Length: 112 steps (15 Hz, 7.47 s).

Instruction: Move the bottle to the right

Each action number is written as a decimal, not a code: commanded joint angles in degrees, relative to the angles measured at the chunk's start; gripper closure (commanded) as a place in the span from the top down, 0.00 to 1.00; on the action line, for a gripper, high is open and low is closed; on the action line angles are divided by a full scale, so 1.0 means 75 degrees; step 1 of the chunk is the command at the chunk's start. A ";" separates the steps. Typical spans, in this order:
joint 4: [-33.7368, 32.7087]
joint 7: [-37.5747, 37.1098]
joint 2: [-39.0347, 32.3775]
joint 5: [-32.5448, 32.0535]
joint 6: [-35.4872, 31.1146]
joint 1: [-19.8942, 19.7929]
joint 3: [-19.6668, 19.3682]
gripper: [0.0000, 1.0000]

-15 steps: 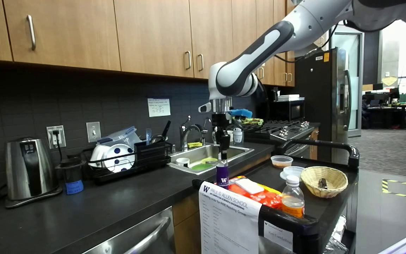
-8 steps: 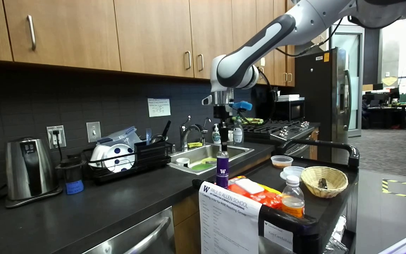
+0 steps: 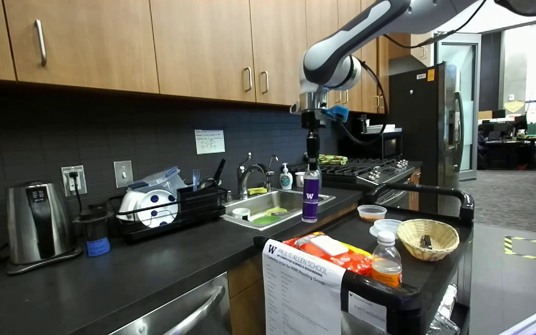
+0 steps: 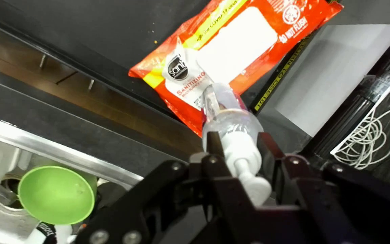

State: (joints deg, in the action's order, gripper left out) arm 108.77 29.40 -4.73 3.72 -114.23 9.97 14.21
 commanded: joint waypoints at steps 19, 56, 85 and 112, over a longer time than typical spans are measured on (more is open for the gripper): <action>0.2132 -0.1550 0.2217 -0.0477 0.0143 -0.1615 -0.2445 0.08; 0.1994 -0.2542 0.0969 -0.0698 -0.0765 -0.3223 -0.3928 0.08; 0.1936 -0.2439 0.0118 -0.0015 -0.0947 -0.3614 -0.4115 0.08; 0.2202 -0.2483 0.0650 -0.0285 -0.0957 -0.3572 -0.4120 0.84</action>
State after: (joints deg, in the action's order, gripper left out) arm 123.84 10.49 -3.22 2.83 -121.55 -16.66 -16.76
